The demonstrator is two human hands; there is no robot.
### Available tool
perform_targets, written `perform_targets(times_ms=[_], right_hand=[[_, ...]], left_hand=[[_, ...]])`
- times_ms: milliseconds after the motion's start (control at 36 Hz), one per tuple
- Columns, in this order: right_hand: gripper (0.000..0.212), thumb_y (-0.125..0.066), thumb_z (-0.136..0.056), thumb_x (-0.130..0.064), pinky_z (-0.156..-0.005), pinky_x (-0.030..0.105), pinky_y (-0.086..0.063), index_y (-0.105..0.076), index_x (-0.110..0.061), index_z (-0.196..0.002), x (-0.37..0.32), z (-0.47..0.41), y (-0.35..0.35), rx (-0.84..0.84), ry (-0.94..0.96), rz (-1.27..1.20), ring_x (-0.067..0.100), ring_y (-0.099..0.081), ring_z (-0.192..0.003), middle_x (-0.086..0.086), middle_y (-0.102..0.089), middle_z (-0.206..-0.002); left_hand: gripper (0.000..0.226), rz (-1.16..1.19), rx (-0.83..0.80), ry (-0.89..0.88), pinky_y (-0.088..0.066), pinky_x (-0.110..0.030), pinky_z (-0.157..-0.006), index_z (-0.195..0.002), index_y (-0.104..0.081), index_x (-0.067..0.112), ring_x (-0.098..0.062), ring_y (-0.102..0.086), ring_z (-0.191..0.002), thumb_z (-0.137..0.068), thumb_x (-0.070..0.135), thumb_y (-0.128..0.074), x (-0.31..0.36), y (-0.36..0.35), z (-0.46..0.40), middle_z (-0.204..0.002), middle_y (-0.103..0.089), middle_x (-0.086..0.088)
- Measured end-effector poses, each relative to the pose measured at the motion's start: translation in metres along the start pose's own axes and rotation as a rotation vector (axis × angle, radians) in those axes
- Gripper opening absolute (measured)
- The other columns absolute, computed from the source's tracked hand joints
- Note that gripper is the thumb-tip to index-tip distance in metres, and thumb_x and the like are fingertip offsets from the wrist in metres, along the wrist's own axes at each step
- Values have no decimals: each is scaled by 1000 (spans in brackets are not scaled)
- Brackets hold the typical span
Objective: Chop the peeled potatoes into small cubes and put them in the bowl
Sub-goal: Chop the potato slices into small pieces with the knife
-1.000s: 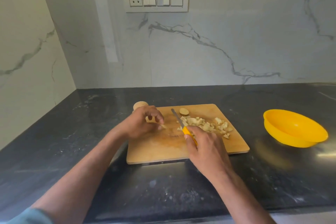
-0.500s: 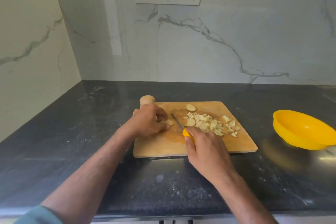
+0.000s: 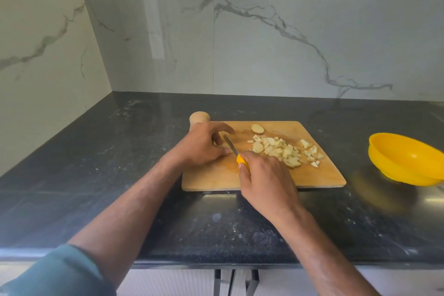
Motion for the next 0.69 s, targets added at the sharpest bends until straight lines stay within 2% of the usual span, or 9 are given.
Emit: perform_targets(times_ms=[56, 139, 306, 389, 500, 556, 611, 639, 694], right_hand=[[21, -50, -102, -27, -47, 12, -20, -65, -17, -114, -3, 1, 1, 2, 13, 22, 8, -45, -60, -10, -52, -73], [23, -50, -102, -27, -45, 14, -18, -63, -17, -117, -5, 2, 0, -4, 14, 24, 9, -43, -63, -9, -52, -77], [28, -50, -102, -26, -46, 10, -21, -62, -17, -125, -6, 9, 2, -32, 27, -26, 6, -46, -66, -6, -69, -90], [30, -52, -101, -25, -53, 8, -30, -63, -17, -127, -3, 15, 3, -49, 20, -40, 7, -50, -65, -6, -71, -89], [30, -55, -99, -25, -72, 18, -48, -65, -18, -127, 4, 26, 8, -99, 1, -49, 8, -63, -76, -6, -73, -94], [30, -56, -98, -25, -69, 13, -45, -67, -19, -125, 6, 32, 16, -106, 5, -55, 3, -63, -74, -7, -75, -97], [26, -60, -96, -22, -60, 5, -36, -71, -18, -120, 10, 35, 26, -84, -5, -65, -4, -54, -59, -7, -75, -91], [24, -61, -95, -20, -58, 7, -38, -73, -17, -117, 13, 35, 31, -55, -17, -81, -4, -53, -55, -6, -76, -88], [21, -63, -94, -17, -65, 24, -56, -75, -15, -110, 19, 34, 40, 32, -41, -125, 6, -65, -65, -4, -77, -87]], left_hand=[[39, -25, -27, -18, -48, -20, -77, -123, -71, 27, -2, -55, -81, -86, 17, -79, 4, -3, 0, -89, -59, 15], [29, -75, -58, -15, -47, -24, -79, -116, -75, 25, 0, -54, -86, -89, 16, -74, 6, -5, -1, -90, -55, 22], [20, -112, -91, 4, -53, -33, -82, -104, -78, 27, -9, -56, -86, -87, 17, -74, 5, -6, -6, -94, -65, 1], [21, -125, -96, 4, -52, -32, -82, -105, -78, 26, -10, -55, -85, -87, 17, -74, 7, -5, -6, -94, -63, -2], [20, -132, -93, 5, -52, -33, -85, -107, -77, 27, -15, -56, -92, -89, 18, -73, 6, -6, -6, -98, -61, 0], [19, -127, -94, 9, -52, -33, -86, -108, -77, 26, -15, -57, -96, -91, 19, -72, 6, -7, -5, -103, -61, 0], [18, -117, -86, 10, -52, -32, -86, -108, -76, 26, -13, -57, -96, -92, 21, -71, 6, -7, -4, -103, -60, 3], [17, -106, -81, 12, -52, -31, -85, -108, -76, 26, -11, -57, -95, -92, 22, -71, 5, -7, -3, -101, -59, 5], [21, -74, -65, 27, -50, -27, -81, -112, -75, 27, -9, -58, -91, -91, 24, -73, 2, -7, -2, -98, -61, 7]])
Point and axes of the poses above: each hand's wrist, its own z-axis away from the middle knuckle, its own y-axis out of the back of the hand, x = y × z, the point moved 6 cm from there along -z, towards the middle knuckle
